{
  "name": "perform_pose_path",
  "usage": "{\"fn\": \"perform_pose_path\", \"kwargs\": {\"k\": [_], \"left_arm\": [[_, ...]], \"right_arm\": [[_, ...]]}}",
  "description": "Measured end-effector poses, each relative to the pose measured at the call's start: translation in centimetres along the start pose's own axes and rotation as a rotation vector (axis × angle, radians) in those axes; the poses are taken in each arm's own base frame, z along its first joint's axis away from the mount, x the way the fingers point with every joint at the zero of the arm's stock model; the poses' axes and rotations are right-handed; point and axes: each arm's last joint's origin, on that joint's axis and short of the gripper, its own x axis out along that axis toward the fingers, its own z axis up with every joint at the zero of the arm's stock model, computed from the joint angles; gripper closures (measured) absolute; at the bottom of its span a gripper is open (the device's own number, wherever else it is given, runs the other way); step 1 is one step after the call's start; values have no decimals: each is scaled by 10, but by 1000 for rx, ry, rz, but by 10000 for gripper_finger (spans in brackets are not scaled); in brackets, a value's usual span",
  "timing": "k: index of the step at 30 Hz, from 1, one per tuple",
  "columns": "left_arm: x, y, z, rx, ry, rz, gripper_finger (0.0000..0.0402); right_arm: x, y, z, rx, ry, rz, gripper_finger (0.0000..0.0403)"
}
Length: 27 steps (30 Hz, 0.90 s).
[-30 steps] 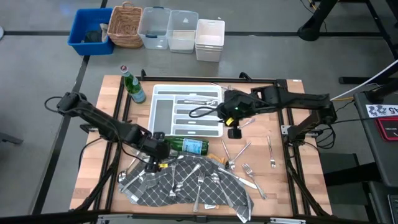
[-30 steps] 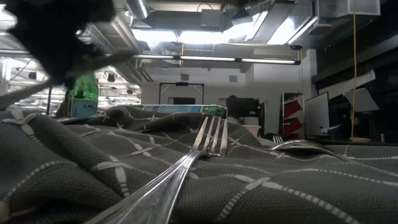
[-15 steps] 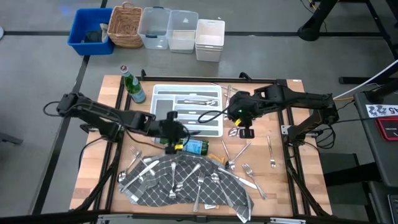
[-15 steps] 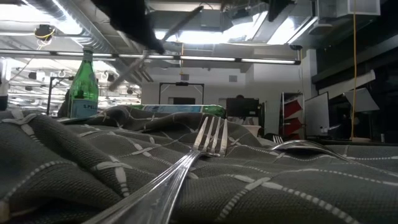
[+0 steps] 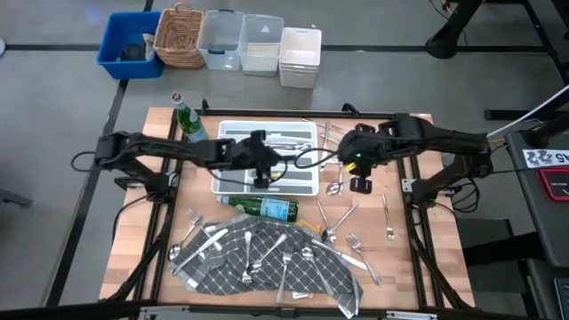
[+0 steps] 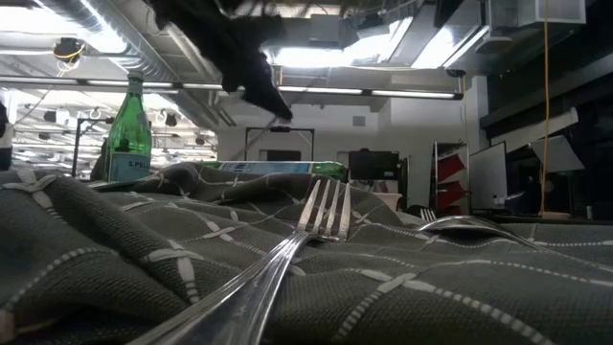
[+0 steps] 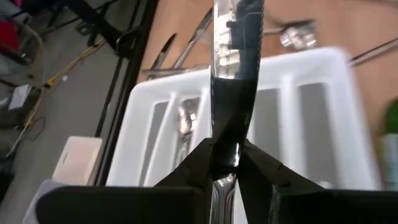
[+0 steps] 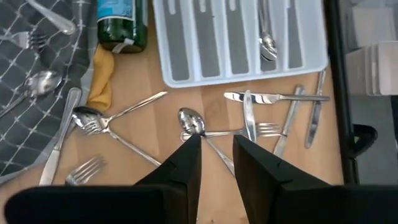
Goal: Sort silverware
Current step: Put the silver table knife into the silverware tray, then put the silver fork into the silverware tray
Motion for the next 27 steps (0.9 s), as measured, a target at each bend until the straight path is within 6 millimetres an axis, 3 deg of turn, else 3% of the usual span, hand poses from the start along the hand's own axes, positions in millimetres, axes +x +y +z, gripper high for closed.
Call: {"fn": "perform_pose_path", "kwargs": {"k": [6, 13, 20, 27], "left_arm": [[36, 10, -17, -21, 74, -12, 349], [67, 8, -38, -16, 178, -49, 349], [81, 3, -48, -3, 228, -67, 325], [82, 1, -48, -3, 230, -69, 288]], "right_arm": [[-5, -2, -4, 25, -7, -36, 309], [-5, -3, -4, 31, -10, -39, 309], [-5, -3, -4, 139, -14, -38, 309], [-4, -2, -3, 359, -16, -36, 309]]}}
